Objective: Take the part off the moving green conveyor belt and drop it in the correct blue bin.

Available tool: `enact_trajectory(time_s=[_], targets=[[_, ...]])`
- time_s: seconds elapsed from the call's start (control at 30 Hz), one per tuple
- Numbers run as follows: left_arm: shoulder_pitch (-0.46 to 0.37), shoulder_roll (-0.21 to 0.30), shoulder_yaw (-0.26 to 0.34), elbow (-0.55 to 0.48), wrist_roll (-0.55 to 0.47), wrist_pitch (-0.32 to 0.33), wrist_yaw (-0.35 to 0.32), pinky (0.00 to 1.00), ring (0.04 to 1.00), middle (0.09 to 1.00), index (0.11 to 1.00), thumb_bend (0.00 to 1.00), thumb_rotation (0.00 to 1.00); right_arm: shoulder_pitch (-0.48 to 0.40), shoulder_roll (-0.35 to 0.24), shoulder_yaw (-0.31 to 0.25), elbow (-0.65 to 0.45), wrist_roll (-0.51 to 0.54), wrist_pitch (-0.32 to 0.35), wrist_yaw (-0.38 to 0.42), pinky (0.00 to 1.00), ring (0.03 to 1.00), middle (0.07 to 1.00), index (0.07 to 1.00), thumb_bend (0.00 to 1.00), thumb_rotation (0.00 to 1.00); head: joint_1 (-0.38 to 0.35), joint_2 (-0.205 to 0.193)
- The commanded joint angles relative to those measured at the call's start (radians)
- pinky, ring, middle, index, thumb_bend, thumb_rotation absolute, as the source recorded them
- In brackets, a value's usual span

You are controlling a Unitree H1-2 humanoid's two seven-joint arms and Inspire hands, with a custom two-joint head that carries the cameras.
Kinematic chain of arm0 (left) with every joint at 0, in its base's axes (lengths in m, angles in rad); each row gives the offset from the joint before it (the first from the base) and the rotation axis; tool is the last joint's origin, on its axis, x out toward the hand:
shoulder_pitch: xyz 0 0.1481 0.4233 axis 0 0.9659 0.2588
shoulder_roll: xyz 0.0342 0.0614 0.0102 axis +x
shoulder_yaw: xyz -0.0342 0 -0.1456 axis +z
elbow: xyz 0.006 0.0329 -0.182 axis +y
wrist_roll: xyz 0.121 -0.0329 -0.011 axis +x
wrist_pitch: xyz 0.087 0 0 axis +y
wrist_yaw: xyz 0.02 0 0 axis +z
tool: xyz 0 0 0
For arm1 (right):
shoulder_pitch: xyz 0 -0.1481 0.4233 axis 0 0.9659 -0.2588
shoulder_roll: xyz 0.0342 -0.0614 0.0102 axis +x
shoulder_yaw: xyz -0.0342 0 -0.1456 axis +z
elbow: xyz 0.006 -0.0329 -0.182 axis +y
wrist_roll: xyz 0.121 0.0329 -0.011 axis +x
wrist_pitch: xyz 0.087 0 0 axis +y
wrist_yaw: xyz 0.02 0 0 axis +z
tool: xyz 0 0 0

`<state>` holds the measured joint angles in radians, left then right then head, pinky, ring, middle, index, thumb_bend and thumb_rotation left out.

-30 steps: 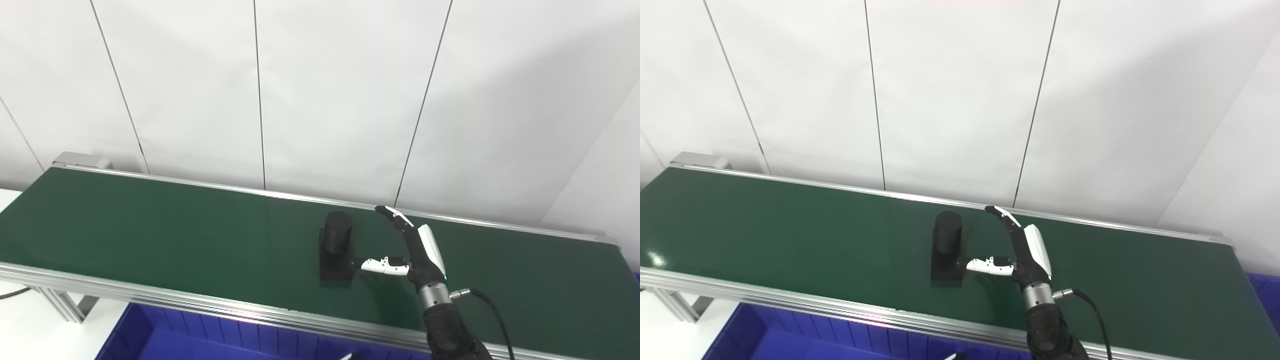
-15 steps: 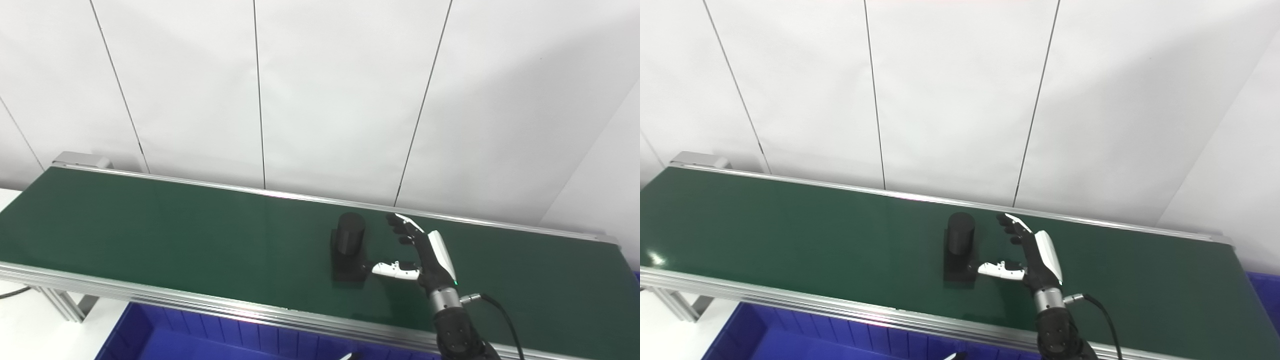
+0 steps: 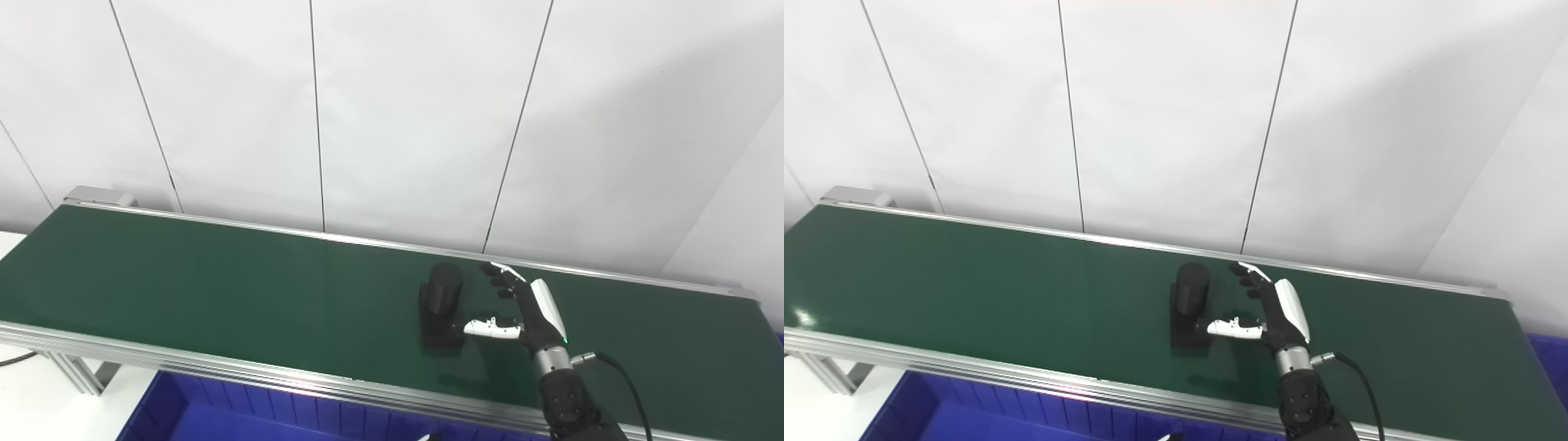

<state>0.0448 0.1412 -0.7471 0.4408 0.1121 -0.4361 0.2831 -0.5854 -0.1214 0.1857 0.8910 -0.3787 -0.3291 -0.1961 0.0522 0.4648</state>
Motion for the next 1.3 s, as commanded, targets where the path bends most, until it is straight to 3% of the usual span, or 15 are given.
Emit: enact_trajectory(time_s=[0.0, 0.8, 0.87, 0.9, 1.0, 1.03, 1.1, 1.13, 1.17, 1.27], targets=[[-0.005, 0.0, -0.003, -0.03, 0.006, -0.034, 0.005, 0.94, 0.945, 0.956, 0.942, 0.95, 0.8, -0.054, -0.012, -0.004, -0.019, 0.002, -0.002, -0.01, 0.74, 0.815, 0.832, 0.801, 0.93, 0.32, 0.0, 0.002], [-0.003, 0.013, -0.029, -0.037, 0.02, -0.034, 0.034, 0.94, 0.947, 0.961, 0.949, 0.94, 0.8, -0.092, -0.004, 0.015, 0.021, -0.009, -0.007, -0.031, 0.67, 0.763, 0.793, 0.79, 0.93, 0.34, -0.01, -0.003], [-0.003, 0.012, -0.031, -0.036, 0.018, -0.034, 0.037, 0.93, 0.946, 0.959, 0.948, 0.94, 0.8, -0.093, -0.002, 0.011, 0.022, -0.002, -0.012, -0.031, 0.66, 0.745, 0.779, 0.786, 0.92, 0.33, -0.009, -0.004], [-0.003, 0.012, -0.031, -0.036, 0.017, -0.034, 0.037, 0.93, 0.945, 0.959, 0.947, 0.94, 0.8, -0.094, -0.001, 0.009, 0.024, 0.002, -0.017, -0.032, 0.61, 0.697, 0.745, 0.774, 0.91, 0.31, -0.008, -0.004], [-0.003, 0.013, -0.035, -0.035, 0.019, -0.034, 0.042, 0.93, 0.946, 0.959, 0.946, 0.94, 0.8, -0.098, 0.005, -0.005, 0.038, 0.021, -0.025, -0.032, 0.47, 0.564, 0.682, 0.737, 0.84, 0.22, -0.008, -0.004], [-0.004, 0.015, -0.038, -0.035, 0.02, -0.034, 0.044, 0.93, 0.946, 0.959, 0.946, 0.94, 0.8, -0.098, 0.006, -0.006, 0.038, 0.02, -0.021, -0.04, 0.46, 0.56, 0.68, 0.736, 0.84, 0.21, -0.009, -0.004], [-0.004, 0.017, -0.041, -0.035, 0.02, -0.034, 0.047, 0.93, 0.947, 0.961, 0.949, 0.94, 0.8, -0.099, 0.007, -0.004, 0.036, 0.006, -0.018, -0.064, 0.43, 0.524, 0.631, 0.7, 0.76, 0.15, -0.011, -0.004], [-0.004, 0.017, -0.042, -0.036, 0.02, -0.034, 0.048, 0.93, 0.947, 0.961, 0.95, 0.94, 0.8, -0.099, 0.007, -0.002, 0.036, -0.002, -0.018, -0.077, 0.38, 0.458, 0.522, 0.608, 0.62, 0.06, -0.012, -0.004], [-0.004, 0.018, -0.043, -0.036, 0.02, -0.034, 0.049, 0.93, 0.947, 0.961, 0.951, 0.94, 0.8, -0.1, 0.009, -0.003, 0.038, -0.004, -0.019, -0.09, 0.36, 0.436, 0.485, 0.576, 0.57, 0.03, -0.012, -0.003], [-0.006, 0.019, -0.047, -0.035, 0.02, -0.034, 0.054, 0.93, 0.943, 0.959, 0.949, 0.94, 0.8, -0.101, 0.011, -0.004, 0.041, -0.006, -0.021, -0.108, 0.29, 0.35, 0.436, 0.54, 0.52, 0.0, -0.012, -0.003]])
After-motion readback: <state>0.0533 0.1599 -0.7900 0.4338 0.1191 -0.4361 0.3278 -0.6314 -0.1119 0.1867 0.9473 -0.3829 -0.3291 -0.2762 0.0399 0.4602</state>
